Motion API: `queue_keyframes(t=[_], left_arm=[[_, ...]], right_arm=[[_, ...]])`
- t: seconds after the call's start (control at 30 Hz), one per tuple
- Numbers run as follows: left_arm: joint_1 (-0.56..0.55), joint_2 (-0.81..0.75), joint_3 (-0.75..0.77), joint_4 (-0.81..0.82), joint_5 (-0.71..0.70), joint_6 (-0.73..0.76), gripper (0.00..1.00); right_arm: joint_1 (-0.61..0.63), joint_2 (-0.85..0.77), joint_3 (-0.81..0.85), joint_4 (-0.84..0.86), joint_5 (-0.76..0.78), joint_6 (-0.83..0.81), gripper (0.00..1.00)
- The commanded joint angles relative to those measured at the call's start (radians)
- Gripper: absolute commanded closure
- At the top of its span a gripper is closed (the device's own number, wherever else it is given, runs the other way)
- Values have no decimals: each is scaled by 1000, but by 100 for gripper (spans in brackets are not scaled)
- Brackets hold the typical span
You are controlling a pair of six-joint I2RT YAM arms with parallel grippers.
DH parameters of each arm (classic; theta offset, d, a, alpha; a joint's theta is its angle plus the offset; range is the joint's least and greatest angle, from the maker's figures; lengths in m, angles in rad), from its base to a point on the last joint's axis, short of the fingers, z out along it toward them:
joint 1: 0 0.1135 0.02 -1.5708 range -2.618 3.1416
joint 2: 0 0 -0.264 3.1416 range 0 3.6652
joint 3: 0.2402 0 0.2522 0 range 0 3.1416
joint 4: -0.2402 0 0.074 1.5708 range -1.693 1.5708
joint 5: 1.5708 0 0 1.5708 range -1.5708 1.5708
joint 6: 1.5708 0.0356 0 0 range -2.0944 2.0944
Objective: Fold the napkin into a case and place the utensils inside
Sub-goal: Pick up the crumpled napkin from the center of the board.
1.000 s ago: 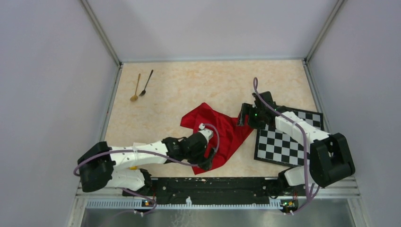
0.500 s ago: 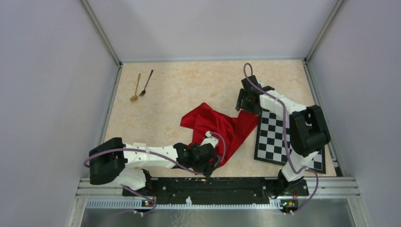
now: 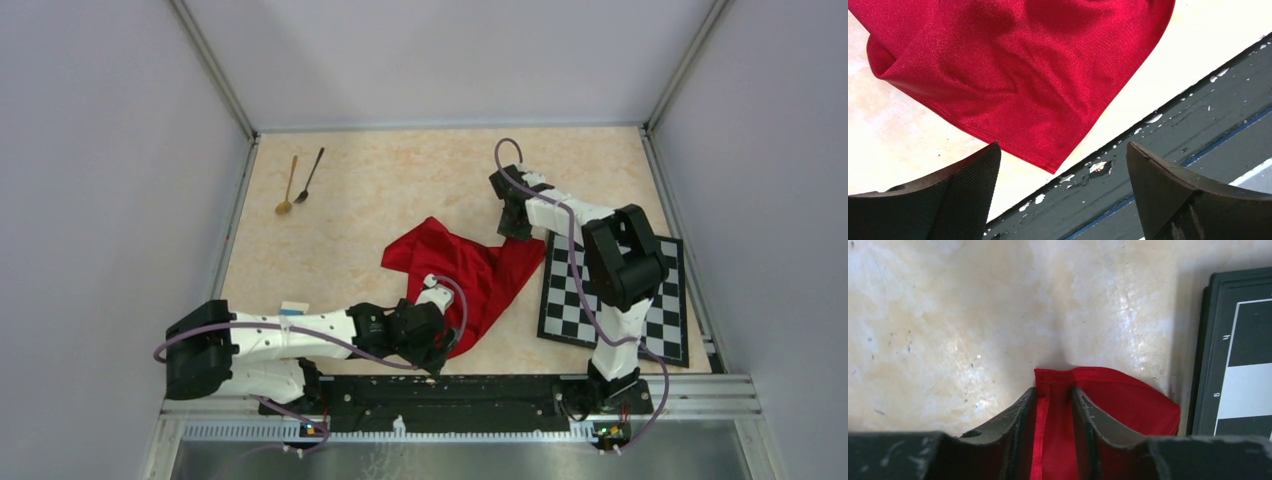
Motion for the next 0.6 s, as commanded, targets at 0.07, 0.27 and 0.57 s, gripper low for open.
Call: queue_keyframes(t=[0.07, 0.27, 0.57], left_arm=[[-5, 62, 22, -21, -28, 38, 3], [-5, 189, 51, -42, -70, 57, 14], [-4, 332, 97, -98, -142, 9, 48]], right_arm=[[8, -14, -98, 83, 33, 43, 86], [8, -62, -96, 88, 43, 21, 100], [8, -146, -75, 74, -18, -22, 100]])
